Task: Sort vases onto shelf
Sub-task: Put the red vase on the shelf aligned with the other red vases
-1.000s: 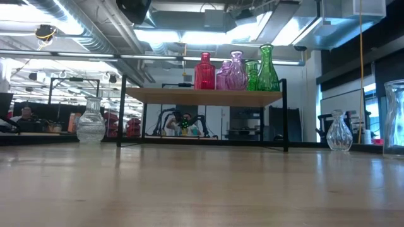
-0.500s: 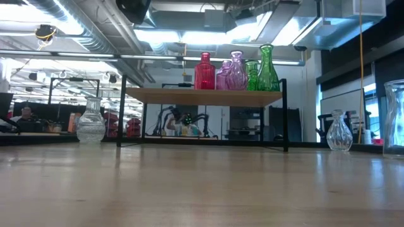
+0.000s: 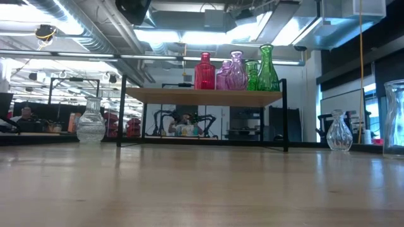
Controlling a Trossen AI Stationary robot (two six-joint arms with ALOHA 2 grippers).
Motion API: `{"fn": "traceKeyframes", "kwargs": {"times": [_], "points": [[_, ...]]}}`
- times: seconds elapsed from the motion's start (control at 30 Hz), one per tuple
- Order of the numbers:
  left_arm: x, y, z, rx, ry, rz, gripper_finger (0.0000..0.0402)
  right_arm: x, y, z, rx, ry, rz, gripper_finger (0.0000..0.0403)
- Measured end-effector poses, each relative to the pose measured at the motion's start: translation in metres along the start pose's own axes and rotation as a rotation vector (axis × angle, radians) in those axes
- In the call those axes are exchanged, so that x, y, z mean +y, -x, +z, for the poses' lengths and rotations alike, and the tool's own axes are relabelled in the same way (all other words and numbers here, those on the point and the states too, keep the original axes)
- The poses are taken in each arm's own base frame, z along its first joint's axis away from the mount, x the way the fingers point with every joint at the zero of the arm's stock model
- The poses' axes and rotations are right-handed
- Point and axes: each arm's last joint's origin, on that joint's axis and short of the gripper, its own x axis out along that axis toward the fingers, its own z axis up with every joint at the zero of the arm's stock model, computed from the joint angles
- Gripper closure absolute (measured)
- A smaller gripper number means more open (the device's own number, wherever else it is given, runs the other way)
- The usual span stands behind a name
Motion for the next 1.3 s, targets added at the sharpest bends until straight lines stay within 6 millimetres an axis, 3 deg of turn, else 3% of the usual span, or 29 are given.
{"fn": "traceKeyframes", "kwargs": {"times": [0.47,0.63,0.8,1.03,1.3], "points": [[0.001,0.001,-0.008,0.051,-0.032,0.003,0.0296,-0.01,0.007,0.068,-0.094,0.268,-0.027,0.0397],[0.01,0.008,-0.036,0.103,-0.063,0.009,0.0296,-0.014,0.032,0.096,-0.193,0.36,-0.048,0.04],[0.022,0.023,-0.057,0.036,-0.005,-0.004,0.0296,-0.022,0.054,0.127,-0.29,0.436,-0.069,0.04],[0.035,0.04,-0.08,0.032,0.031,-0.02,0.0296,-0.053,0.078,0.183,-0.366,0.498,-0.102,0.04],[0.039,0.043,-0.085,0.034,0.057,-0.001,0.0296,-0.098,0.112,0.236,-0.48,0.519,-0.14,0.0399]]}}
